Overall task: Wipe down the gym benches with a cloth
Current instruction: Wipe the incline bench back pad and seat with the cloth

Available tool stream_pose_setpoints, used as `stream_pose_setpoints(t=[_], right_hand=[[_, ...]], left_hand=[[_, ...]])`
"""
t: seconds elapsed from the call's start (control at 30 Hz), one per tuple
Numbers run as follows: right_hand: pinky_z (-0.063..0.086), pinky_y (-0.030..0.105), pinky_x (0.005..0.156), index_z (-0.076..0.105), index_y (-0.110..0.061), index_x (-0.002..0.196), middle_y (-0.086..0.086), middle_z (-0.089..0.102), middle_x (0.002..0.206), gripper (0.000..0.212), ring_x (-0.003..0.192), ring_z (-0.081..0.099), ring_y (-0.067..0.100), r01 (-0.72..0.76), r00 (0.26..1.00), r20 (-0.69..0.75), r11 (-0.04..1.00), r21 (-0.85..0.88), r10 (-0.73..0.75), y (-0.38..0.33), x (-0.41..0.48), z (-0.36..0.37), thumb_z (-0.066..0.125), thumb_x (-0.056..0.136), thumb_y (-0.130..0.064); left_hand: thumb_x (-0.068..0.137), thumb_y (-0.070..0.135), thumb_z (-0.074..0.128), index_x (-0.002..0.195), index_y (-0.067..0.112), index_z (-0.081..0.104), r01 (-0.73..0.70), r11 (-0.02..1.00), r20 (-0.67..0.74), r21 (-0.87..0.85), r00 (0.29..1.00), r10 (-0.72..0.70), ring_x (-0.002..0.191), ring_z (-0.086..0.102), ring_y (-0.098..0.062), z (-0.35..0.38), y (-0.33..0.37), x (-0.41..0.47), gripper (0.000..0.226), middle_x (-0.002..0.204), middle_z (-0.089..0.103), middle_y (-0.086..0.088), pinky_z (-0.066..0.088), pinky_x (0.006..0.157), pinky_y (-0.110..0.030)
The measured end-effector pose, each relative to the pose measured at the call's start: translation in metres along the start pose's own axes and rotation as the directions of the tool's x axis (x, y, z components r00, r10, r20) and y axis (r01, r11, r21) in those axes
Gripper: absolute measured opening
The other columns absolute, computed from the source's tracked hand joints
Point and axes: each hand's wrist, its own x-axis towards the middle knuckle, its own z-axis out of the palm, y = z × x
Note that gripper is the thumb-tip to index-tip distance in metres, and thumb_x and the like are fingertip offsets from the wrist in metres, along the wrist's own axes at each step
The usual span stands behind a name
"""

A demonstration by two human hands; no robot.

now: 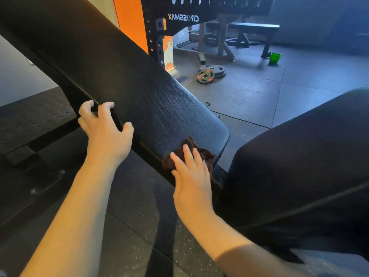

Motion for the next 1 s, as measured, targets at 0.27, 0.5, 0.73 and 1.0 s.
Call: stream_pose_setpoints(t=[0.27, 0.5, 0.73, 1.0], right_hand=[[0.005, 0.052, 0.127, 0.015, -0.038, 0.160, -0.009, -0.015, 0.168, 0.055, 0.152, -0.026, 0.022, -0.339, 0.932, 0.207, 0.919, 0.199, 0.299, 0.012, -0.013, -0.015, 0.034, 0.109, -0.029], [0.018, 0.058, 0.124, 0.022, -0.028, 0.161, 0.000, -0.001, 0.171, 0.053, 0.155, -0.014, 0.027, -0.472, 0.881, 0.142, 0.856, 0.210, 0.451, 0.025, 0.046, -0.013, 0.036, 0.110, -0.025], [0.006, 0.039, 0.128, 0.027, -0.028, 0.157, -0.009, 0.005, 0.166, 0.050, 0.151, -0.010, 0.007, -0.235, 0.964, 0.156, 0.961, 0.142, 0.213, 0.006, -0.010, -0.021, 0.039, 0.109, -0.024], [-0.002, 0.038, 0.127, 0.029, -0.022, 0.159, 0.001, 0.012, 0.169, 0.051, 0.157, -0.002, 0.019, -0.358, 0.934, 0.050, 0.919, 0.166, 0.355, 0.010, 0.075, -0.011, 0.040, 0.109, -0.020]], left_hand=[[0.095, 0.024, 0.069, 0.146, 0.020, 0.040, -0.006, 1.000, -0.004, -0.014, 1.000, 0.006, 0.146, 0.015, -0.025, 0.002, -0.002, 0.002, 0.059, 0.162, 0.009, -0.006, 0.034, 0.095, -0.030], [0.095, 0.020, 0.069, 0.145, 0.020, 0.041, 0.003, 0.999, -0.001, -0.054, 1.000, -0.003, 0.148, 0.013, -0.026, 0.002, 0.003, -0.001, 0.057, 0.163, 0.006, -0.005, 0.031, 0.097, -0.028], [0.094, 0.018, 0.069, 0.141, 0.021, 0.045, 0.013, 0.996, -0.004, -0.085, 1.000, -0.014, 0.149, 0.012, -0.026, 0.004, 0.005, -0.003, 0.053, 0.164, 0.005, -0.005, 0.033, 0.099, -0.028], [0.093, 0.016, 0.070, 0.139, 0.022, 0.048, 0.035, 0.992, -0.010, -0.119, 0.999, -0.037, 0.149, 0.012, -0.026, 0.004, 0.006, -0.002, 0.051, 0.164, 0.006, -0.002, 0.039, 0.104, -0.036]])
